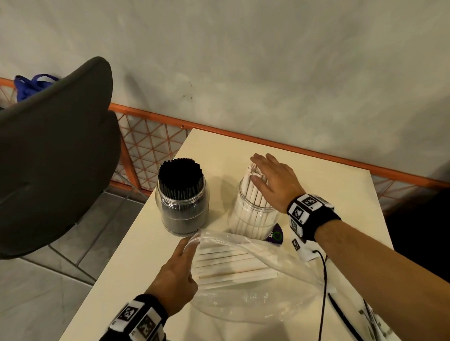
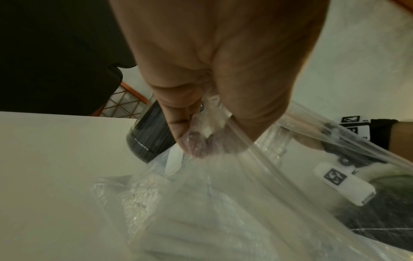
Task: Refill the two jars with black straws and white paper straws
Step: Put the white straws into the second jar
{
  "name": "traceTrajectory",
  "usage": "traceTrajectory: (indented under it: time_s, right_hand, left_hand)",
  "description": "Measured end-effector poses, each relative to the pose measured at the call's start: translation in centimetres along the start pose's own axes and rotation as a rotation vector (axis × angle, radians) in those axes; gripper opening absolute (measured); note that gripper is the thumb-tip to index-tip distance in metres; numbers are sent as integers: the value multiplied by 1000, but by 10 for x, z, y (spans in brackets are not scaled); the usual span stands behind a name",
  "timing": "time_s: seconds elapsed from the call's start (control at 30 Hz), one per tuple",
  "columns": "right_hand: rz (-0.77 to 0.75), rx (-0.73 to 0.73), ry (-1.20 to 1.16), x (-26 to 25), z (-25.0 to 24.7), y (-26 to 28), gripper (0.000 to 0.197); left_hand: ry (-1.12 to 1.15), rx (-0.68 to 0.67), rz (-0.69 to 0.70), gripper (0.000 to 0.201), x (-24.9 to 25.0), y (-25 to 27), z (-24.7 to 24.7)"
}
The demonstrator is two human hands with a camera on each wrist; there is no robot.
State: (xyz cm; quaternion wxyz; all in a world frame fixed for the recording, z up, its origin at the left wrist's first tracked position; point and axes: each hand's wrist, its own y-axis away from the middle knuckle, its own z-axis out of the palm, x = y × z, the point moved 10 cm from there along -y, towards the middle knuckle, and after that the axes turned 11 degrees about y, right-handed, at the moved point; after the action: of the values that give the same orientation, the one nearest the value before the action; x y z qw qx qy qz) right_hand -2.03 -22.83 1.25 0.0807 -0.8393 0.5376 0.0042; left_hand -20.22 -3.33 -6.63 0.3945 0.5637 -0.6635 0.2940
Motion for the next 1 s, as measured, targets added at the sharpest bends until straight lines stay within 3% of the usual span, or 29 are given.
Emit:
traceTrajectory:
  time_s: [0.4,0.5,0.57,0.6,0.67,0.77,0.83,0.9,1.0]
  right_hand:
    - [136,-250,-22,-1,8,-14,51]
    - [92,-63,-103,-23,-38,-12,37]
    - [11,45,-291,-55,-81,5,34]
    - [-21,-4,-436,-74,-93,19,35]
    - [-116,-238,-599,-123,-91,49,37]
    - [-246,-591,-392,-167,-23,91,33]
    - [-205,-680,-169,-165,32,104,34]
    - [-210,-662,37,-161,72,108,35]
    - [-245,-543,362,-154,92,100,32]
  left_hand:
    - [0,-14,-74,82,1,2,0]
    - [-9,-31,-72,82,0,0,1]
    - [-6,-36,-62,81,-1,-1,2]
    - [0,-35,-61,82,-2,-1,3]
    - [15,-27,-66,82,-2,-2,3]
    - [9,-34,-68,83,1,-2,5]
    - [35,-53,-103,90,1,-1,9]
    - [57,-68,-118,96,4,2,13]
    - [57,-90,-115,95,8,3,20]
